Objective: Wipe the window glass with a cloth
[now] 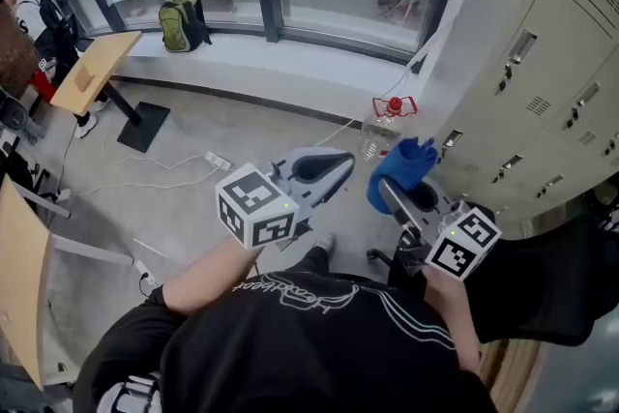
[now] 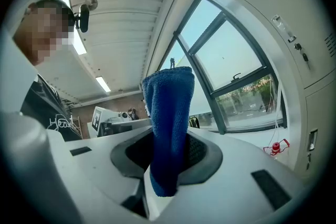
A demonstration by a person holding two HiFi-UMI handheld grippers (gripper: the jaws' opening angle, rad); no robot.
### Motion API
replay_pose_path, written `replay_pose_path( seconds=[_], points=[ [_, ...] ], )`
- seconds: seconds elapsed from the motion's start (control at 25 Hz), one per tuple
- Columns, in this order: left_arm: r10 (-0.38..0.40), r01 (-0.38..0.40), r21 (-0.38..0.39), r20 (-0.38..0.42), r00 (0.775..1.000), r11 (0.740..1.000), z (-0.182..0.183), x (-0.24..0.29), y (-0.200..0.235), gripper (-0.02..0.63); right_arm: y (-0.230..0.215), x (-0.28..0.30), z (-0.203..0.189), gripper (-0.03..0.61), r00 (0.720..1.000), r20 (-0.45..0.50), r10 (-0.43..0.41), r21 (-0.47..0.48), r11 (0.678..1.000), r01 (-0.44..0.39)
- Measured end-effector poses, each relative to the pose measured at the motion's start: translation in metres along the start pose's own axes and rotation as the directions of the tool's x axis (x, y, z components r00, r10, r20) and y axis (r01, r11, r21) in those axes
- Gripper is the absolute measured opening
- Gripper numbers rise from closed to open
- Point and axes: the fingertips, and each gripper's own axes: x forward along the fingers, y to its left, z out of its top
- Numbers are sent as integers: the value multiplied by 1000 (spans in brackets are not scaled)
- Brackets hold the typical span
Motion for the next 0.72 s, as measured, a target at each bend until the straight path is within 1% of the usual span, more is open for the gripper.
replay_pose_path(
  seconds=[0.12,0.4,0.56,0.72],
  points=[
    [13,-13,2,2,1000,1000,0,-5,-2,5,1,-1,2,93,1000,11,3,20,1000,-3],
    [35,-34,17,-25,999,999,6,-8,-5,5,-2,-3,8,93,999,45,18,74,997,-21],
    [53,-52,22,-44,998,998,7,-3,9,5,-18,5,8,94,999,45,20,101,995,-24],
    [70,-70,15,-60,996,997,1,-2,33,5,-33,27,3,92,998,46,31,128,991,-37]
  ],
)
